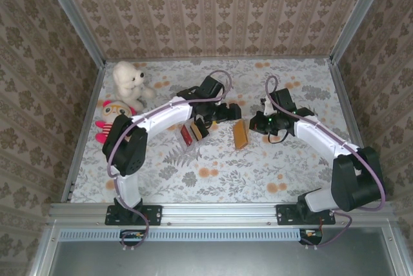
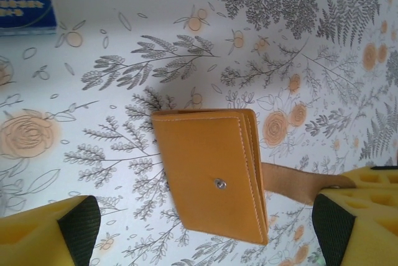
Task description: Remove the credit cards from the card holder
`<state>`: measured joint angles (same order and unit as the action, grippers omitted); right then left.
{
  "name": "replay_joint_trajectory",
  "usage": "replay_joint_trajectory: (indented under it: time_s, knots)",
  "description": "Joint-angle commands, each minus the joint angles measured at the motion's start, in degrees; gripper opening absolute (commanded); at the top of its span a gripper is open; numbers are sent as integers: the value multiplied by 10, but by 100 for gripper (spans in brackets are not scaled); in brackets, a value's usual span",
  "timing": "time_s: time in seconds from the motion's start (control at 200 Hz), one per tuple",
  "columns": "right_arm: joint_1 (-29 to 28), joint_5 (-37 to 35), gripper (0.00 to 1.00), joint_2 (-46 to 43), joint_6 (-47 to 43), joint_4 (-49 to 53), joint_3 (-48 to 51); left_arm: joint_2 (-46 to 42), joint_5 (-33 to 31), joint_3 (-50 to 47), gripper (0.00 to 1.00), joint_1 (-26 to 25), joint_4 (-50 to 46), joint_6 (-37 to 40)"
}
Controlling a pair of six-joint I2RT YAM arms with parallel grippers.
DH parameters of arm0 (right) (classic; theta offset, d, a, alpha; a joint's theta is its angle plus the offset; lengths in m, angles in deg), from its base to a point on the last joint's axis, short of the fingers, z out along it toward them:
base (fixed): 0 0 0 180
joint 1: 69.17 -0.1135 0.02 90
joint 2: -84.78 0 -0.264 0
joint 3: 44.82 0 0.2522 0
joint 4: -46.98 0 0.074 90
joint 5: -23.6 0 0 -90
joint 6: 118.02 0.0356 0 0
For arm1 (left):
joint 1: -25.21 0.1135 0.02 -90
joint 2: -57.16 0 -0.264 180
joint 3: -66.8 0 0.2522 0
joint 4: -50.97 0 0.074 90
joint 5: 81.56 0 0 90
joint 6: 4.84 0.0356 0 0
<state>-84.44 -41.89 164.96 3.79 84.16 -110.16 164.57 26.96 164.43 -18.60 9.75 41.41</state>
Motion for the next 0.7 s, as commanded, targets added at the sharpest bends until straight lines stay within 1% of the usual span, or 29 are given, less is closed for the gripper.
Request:
replay_joint_trajectory:
  time_s: [0.0, 0.245, 0.385, 0.465, 0.57, 0.695]
  knots:
    - [-6, 52, 2, -40, 25, -32, 16, -33, -27, -6, 92, 2, -13, -6]
    - [-16, 26, 2, -40, 40, -20, 17, -49, -25, -23, 91, 6, -8, 13]
    - [-16, -4, 2, -40, 41, 4, 10, -55, -21, -34, 91, 10, 1, 20]
    - [-15, -46, 2, -39, 32, 29, 7, -55, -15, -46, 90, 9, 13, 19]
    - [-9, -121, 2, -35, 21, 68, 6, -54, -3, -68, 88, 8, 37, 9]
    - [0, -200, 2, -29, 9, 112, 9, -47, 11, -84, 84, 1, 54, 0]
